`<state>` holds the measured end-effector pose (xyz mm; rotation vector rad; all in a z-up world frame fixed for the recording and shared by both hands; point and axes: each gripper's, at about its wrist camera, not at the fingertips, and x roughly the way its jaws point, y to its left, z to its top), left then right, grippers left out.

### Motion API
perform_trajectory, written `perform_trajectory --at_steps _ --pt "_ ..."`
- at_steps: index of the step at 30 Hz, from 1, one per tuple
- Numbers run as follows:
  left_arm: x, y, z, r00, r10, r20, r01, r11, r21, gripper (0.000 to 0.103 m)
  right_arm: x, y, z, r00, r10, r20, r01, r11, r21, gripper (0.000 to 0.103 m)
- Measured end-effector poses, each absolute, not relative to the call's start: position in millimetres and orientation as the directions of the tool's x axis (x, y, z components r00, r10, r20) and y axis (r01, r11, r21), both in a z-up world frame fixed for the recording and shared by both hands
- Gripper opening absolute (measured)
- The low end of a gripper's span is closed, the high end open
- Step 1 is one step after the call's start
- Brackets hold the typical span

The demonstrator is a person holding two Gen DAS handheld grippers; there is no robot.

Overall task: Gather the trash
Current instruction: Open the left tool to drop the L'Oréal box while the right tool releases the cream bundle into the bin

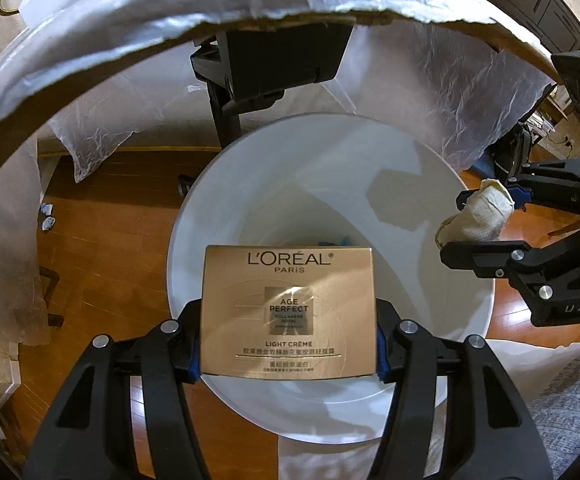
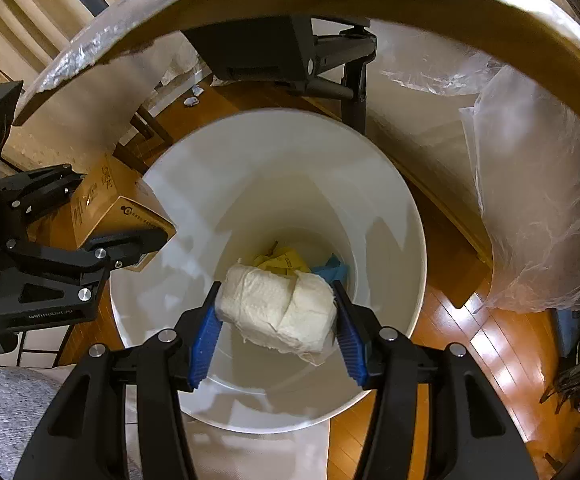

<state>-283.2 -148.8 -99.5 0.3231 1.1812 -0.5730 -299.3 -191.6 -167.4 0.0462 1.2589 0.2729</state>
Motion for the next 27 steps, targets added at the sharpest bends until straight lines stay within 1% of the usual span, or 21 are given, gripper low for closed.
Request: perform_trajectory --at_steps 13,27 --pt "-278.0 -145.4 -106.8 0.253 -0.231 -0.939 0.591 0.806 -0.039 0.059 -294.6 -192.2 -183.7 0.257 0.197 -0.946 -0.162 0.974 0.159 0.052" --pt "-276.5 -146.2 -112.0 0.246 -0.225 -0.943 0.598 0.801 -0.035 0.059 -293.4 -188.1 -187.1 0.247 0.181 -0.952 -0.149 0.978 0.147 0.052"
